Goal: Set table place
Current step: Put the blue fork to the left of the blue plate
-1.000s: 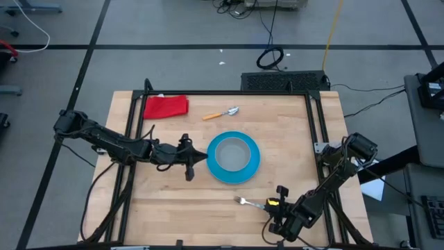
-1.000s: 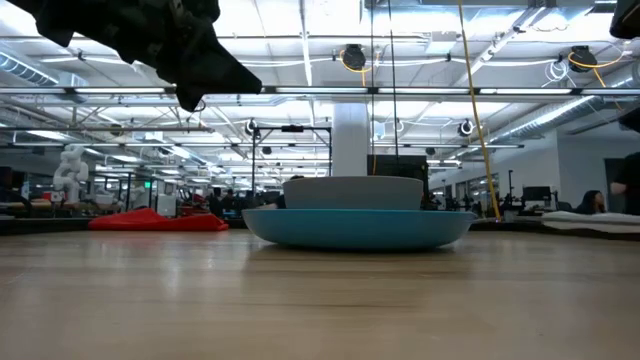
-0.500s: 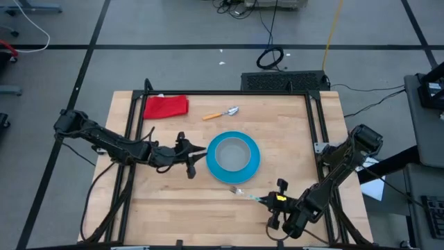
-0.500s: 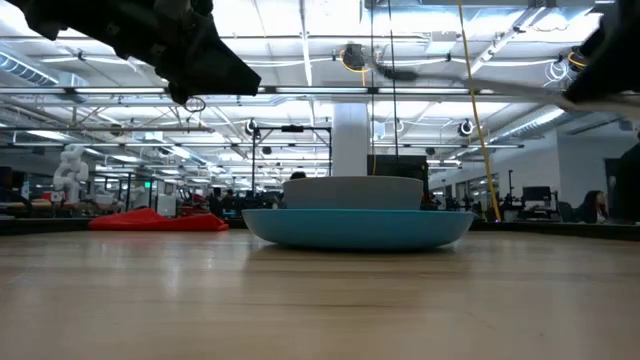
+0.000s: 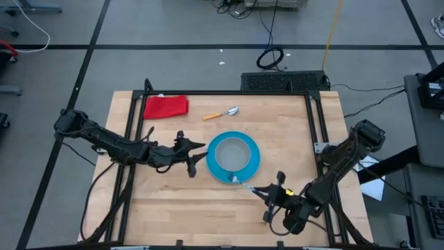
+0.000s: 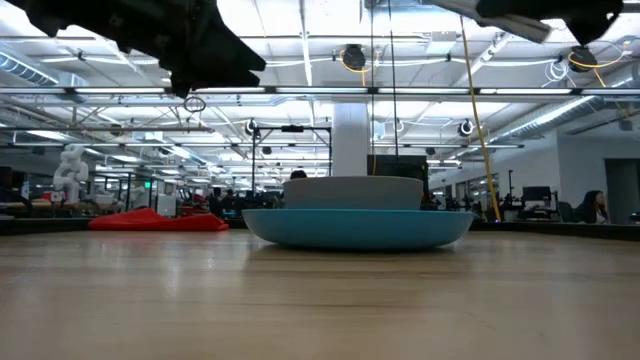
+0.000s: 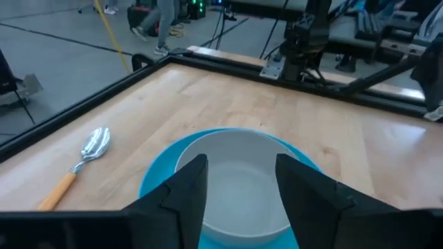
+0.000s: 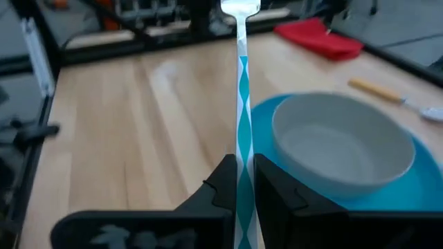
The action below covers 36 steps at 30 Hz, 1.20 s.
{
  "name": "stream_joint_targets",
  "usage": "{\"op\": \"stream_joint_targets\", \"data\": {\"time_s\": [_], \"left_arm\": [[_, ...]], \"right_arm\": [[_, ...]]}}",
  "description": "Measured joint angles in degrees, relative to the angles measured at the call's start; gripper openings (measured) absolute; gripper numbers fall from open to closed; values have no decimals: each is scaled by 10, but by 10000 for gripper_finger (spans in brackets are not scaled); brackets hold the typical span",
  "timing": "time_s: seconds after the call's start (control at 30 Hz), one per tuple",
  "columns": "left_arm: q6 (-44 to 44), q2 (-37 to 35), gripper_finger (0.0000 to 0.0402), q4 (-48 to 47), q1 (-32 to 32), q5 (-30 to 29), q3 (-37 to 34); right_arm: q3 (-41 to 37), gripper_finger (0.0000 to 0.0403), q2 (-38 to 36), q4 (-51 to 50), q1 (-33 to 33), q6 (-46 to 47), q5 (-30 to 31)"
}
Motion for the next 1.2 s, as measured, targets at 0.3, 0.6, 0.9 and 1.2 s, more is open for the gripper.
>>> {"op": "stream_joint_targets", "data": {"time_s": [0.3,0.6,0.9,1.2], "left_arm": [[33,0,177,58,-23,-1,0],[58,0,183,126,-47,-30,0],[49,0,242,166,-58,-30,0],[97,48,262,301,-58,-21,1]], "right_arm": [[0,20,0,83,-31,-102,67],[0,22,0,173,-73,-207,82],[0,25,0,287,-124,-339,81],[0,26,0,387,-166,-456,76]]}}
